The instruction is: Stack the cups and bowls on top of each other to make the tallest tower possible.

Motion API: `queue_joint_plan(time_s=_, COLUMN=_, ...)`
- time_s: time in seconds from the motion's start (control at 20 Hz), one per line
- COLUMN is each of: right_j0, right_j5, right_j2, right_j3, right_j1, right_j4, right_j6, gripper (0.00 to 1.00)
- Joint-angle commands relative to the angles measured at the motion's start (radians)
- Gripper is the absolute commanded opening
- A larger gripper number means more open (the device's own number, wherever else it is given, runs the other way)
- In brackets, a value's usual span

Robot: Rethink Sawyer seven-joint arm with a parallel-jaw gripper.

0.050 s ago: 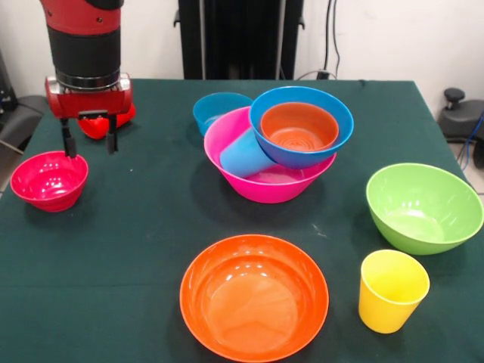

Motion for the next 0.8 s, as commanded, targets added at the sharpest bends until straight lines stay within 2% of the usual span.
queue_joint_plan(time_s=0.05, right_j0=0.013, right_j5=0.015, right_j2=0.002, right_j3=-0.048, right_j1=0.041, right_j4=-0.049, right_j6=-0.048, gripper=1.0)
queue_joint_plan(time_s=0.4, right_j0=0.005, right_j5=-0.015, right_j2=0.005, right_j3=-0.028, right_j1=0.059, right_j4=-0.048, right_j6=-0.029, gripper=1.0)
queue_joint_plan(time_s=0.8, right_j0=0.004, right_j5=-0.024, right_j2=-0.003, right_j3=-0.05, right_j1=0.082, right_j4=-0.067, right_j6=-0.034, gripper=1.0)
